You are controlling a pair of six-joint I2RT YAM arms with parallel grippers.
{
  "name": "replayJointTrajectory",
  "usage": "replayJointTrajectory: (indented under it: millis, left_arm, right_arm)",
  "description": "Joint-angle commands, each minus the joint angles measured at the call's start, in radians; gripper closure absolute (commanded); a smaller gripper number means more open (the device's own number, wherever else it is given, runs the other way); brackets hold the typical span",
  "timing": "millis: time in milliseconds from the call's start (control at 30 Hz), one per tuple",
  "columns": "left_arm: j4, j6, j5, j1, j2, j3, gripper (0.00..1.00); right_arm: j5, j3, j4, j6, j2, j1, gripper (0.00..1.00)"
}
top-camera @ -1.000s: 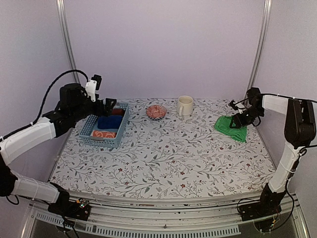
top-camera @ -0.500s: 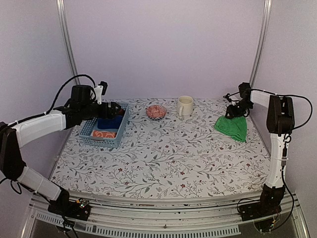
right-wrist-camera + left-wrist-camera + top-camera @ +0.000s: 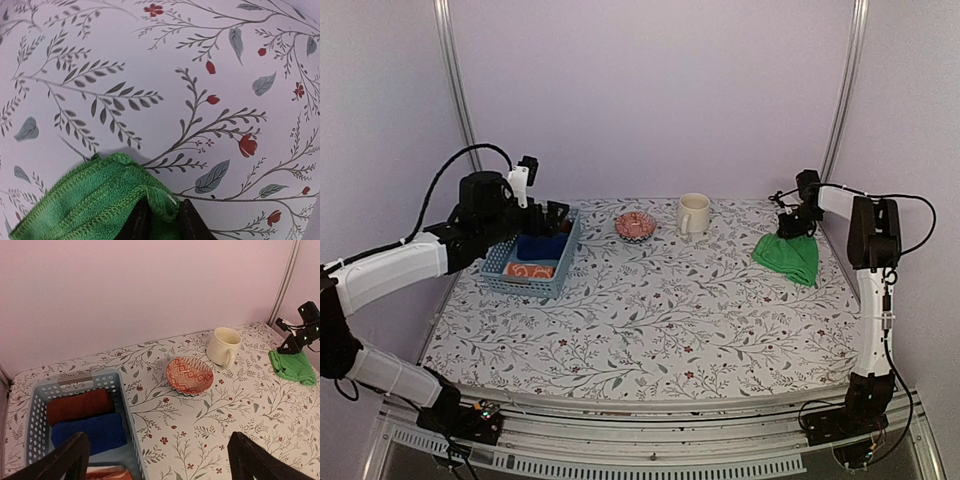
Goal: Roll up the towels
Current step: Pick up the towel from the corner of the board, then place the towel at the center of the board.
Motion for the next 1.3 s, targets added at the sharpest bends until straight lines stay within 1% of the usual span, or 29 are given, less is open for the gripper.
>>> replayJointTrajectory:
  millis: [0, 33, 100, 167, 200, 267, 367, 433, 533, 633, 700, 767, 800, 933, 967, 1067, 1133, 1267]
  left_arm:
    - [0.024, 0.104, -0.031, -0.009, 0.048, 0.032, 0.01]
    - [0.053, 0.075, -0.056, -0.007, 0.042, 0.019, 0.02]
    - [0.126, 0.020, -0.040, 0.005, 0.019, -0.023, 0.01]
    - [0.207, -0.022, 0.005, 0.012, -0.001, -0.068, 0.02]
    - [0.231, -0.012, 0.060, 0.014, -0.003, -0.078, 0.06]
    - [0.222, 0.029, 0.160, 0.015, 0.016, -0.063, 0.20]
    - [0.114, 0.034, 0.213, 0.015, 0.077, 0.032, 0.39]
    - [0.057, 0.039, 0.230, 0.015, 0.112, 0.067, 0.47]
    - [0.036, 0.021, 0.228, 0.019, 0.138, 0.072, 0.54]
    - [0.053, -0.010, 0.227, 0.024, 0.136, 0.056, 0.57]
    - [0.063, -0.027, 0.221, 0.025, 0.126, 0.046, 0.57]
    - [0.063, -0.032, 0.221, 0.026, 0.113, 0.042, 0.58]
    - [0.061, -0.034, 0.219, 0.025, 0.105, 0.040, 0.58]
    - [0.055, -0.038, 0.200, 0.026, 0.068, 0.023, 0.58]
    - [0.054, -0.037, 0.197, 0.027, 0.060, 0.018, 0.58]
    - [0.043, -0.037, 0.200, 0.026, 0.047, 0.008, 0.58]
    - [0.034, -0.038, 0.217, 0.026, 0.048, 0.004, 0.58]
    - [0.022, -0.041, 0.321, 0.025, 0.065, -0.012, 0.59]
  right_arm:
    - [0.018, 0.062, 0.022, 0.017, 0.040, 0.004, 0.83]
    - [0.010, 0.062, 0.023, 0.017, 0.029, 0.004, 0.88]
    - [-0.007, 0.060, 0.018, 0.014, -0.001, 0.003, 0.96]
    - [-0.035, 0.037, 0.015, 0.009, -0.045, 0.003, 0.97]
    - [-0.058, 0.015, 0.016, 0.006, -0.110, 0.003, 0.97]
    - [-0.125, -0.038, 0.014, 0.000, -0.206, 0.008, 0.97]
    - [-0.246, -0.084, -0.044, -0.006, -0.372, 0.045, 0.98]
    - [-0.326, -0.095, -0.090, -0.031, -0.480, 0.098, 0.98]
    - [-0.443, -0.070, -0.156, -0.049, -0.609, 0.205, 0.98]
    - [-0.551, 0.006, -0.226, -0.076, -0.690, 0.360, 0.97]
    - [-0.648, 0.068, -0.255, -0.112, -0.719, 0.432, 0.97]
    - [-0.774, 0.139, -0.273, -0.121, -0.735, 0.450, 0.98]
    - [-0.812, 0.159, -0.270, -0.123, -0.748, 0.450, 0.97]
    - [-0.804, 0.143, -0.282, -0.168, -0.781, 0.434, 0.97]
    - [-0.805, 0.111, -0.273, -0.179, -0.794, 0.411, 0.98]
    - [-0.831, -0.105, -0.193, -0.183, -0.857, 0.309, 0.97]
    - [-0.773, -0.278, -0.141, -0.213, -0.900, 0.263, 0.97]
    - [-0.612, -0.666, 0.015, -0.268, -0.945, 0.231, 0.94]
